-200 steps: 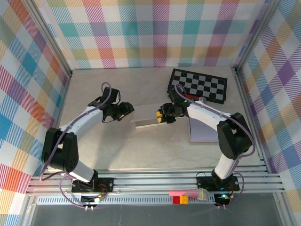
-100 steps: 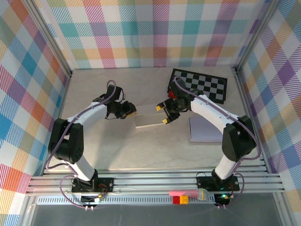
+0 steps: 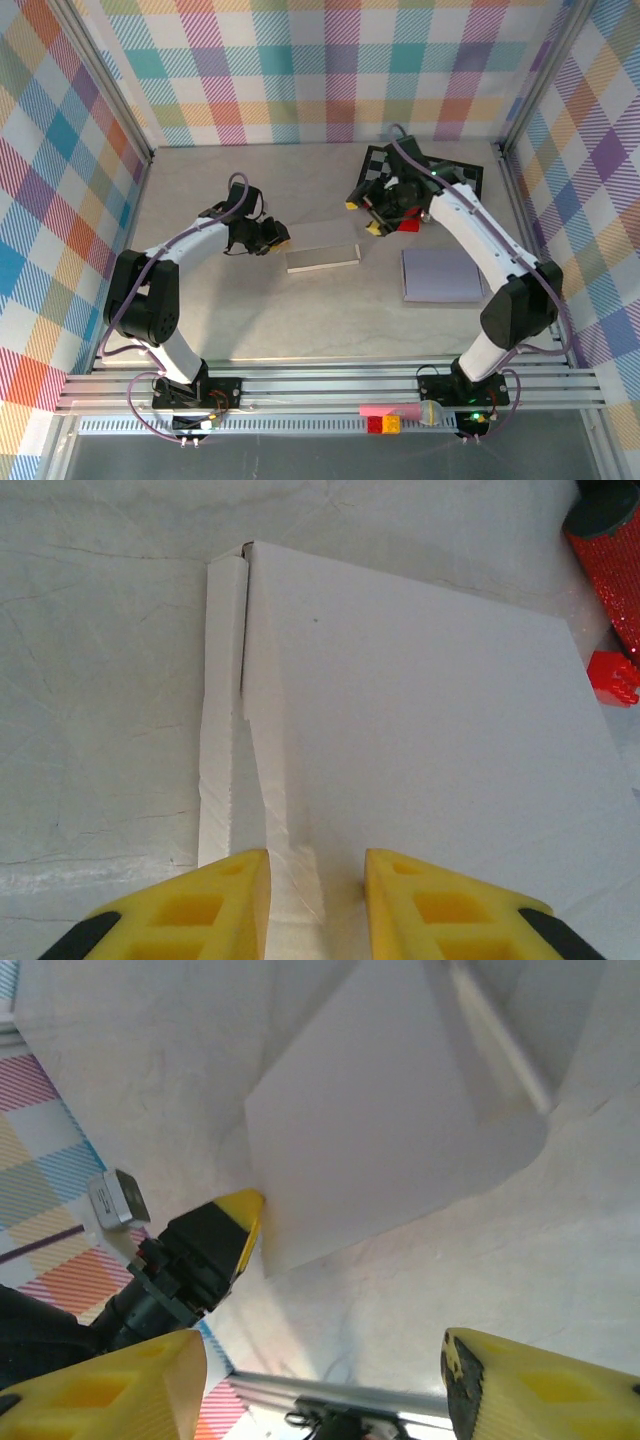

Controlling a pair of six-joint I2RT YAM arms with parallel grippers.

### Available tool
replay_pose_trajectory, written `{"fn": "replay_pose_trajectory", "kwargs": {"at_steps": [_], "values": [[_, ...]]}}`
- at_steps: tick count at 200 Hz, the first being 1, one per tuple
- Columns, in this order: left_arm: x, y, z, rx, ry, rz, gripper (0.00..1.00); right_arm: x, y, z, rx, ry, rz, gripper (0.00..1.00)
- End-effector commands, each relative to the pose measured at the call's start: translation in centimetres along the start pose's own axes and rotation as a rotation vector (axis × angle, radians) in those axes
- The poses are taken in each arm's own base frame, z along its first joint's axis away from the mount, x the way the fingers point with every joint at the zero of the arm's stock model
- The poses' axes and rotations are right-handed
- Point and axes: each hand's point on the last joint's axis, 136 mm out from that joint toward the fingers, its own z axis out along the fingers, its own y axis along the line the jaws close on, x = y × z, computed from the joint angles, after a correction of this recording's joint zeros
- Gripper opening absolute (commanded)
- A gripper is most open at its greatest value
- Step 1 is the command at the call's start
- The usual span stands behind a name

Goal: Fold the paper box

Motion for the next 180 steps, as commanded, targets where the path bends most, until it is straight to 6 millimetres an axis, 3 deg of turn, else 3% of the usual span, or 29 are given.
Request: {"fn": "replay_pose_trajectory", "kwargs": {"at_steps": [1, 36, 70, 130, 180], "values": [[0.2, -0.1, 0.2, 0.007, 0.0, 0.029, 0.3, -2.1, -2.7, 0.9, 0.072, 0.055, -0.208, 0.61], [0.5, 0.2, 0.5, 0.005, 0.012, 0.028, 0.29, -3.3, -4.5, 5.9, 0.135, 0.221, -0.298, 0.55], [0.8, 0.3, 0.7, 0.008, 0.017, 0.029, 0.29, -2.9, -5.6, 9.9, 0.11, 0.329, -0.288, 0.5], [1.0, 0.5, 1.1, 0.018, 0.021, 0.017, 0.29, -2.3, -6.1, 12.2, 0.073, 0.352, -0.276, 0.43], [1.2, 0.4, 1.6, 0.03, 0.025, 0.016, 0.28, -1.7, -6.3, 12.9, 0.066, 0.362, -0.267, 0.38]]}}
